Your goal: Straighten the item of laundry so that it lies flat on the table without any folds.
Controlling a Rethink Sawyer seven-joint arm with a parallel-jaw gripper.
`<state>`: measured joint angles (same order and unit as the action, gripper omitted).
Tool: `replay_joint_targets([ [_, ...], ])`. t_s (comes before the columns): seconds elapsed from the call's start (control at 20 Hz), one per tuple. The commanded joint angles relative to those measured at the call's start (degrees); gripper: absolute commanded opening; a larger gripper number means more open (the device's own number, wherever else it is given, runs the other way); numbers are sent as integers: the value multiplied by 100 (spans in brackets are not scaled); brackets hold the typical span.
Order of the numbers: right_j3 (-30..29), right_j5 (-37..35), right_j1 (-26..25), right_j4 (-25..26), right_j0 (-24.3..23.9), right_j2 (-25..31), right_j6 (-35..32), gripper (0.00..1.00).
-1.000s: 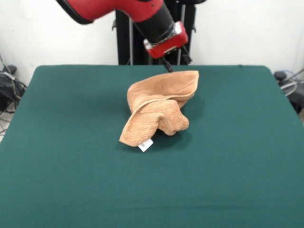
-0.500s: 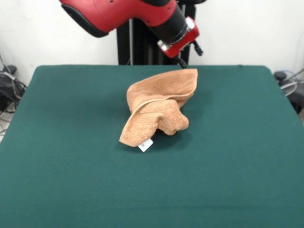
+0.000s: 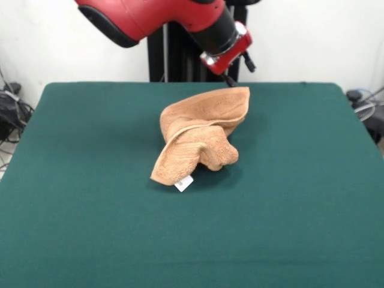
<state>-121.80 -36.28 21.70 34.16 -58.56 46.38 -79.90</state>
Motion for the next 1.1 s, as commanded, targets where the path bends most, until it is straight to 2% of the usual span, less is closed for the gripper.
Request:
replay_joint_targets([
  [0.05, 476, 126, 467, 312, -52, 505, 641, 100],
  [0.4, 287, 31, 1009, 210, -9, 646, 439, 100],
  [0.55, 170, -162, 1341, -23, -64, 800, 407, 100],
  [1.1, 96, -427, 1617, -316, -99, 990, 458, 100],
])
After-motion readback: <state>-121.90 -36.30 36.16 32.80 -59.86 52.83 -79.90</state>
